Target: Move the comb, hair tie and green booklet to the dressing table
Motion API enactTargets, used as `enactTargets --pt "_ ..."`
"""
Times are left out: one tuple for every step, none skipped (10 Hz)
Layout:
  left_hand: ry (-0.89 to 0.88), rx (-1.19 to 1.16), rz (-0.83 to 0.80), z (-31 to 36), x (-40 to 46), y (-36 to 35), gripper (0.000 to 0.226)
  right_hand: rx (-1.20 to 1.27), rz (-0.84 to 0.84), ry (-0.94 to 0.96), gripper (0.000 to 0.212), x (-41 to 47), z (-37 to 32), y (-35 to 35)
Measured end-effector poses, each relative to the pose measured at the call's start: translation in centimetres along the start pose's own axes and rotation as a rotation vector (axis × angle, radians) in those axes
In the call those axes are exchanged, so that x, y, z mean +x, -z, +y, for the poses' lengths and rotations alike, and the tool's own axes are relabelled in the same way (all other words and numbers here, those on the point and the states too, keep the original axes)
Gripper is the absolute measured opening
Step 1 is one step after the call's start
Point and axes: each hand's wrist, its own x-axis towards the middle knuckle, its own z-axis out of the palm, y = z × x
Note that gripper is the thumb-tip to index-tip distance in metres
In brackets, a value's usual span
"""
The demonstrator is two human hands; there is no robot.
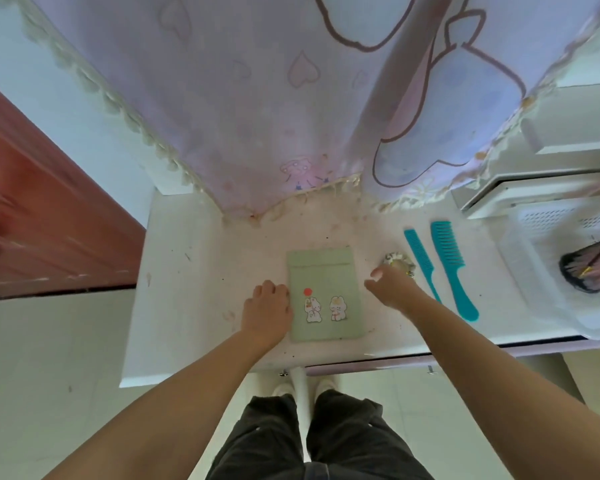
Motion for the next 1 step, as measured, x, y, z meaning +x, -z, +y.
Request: enactTargets --pt "-0.122 0.096 0.029 -1.52 -1.64 -1.42 0.037 -0.072 0.019 0.084 0.031 -2.53 -1.95 5.86"
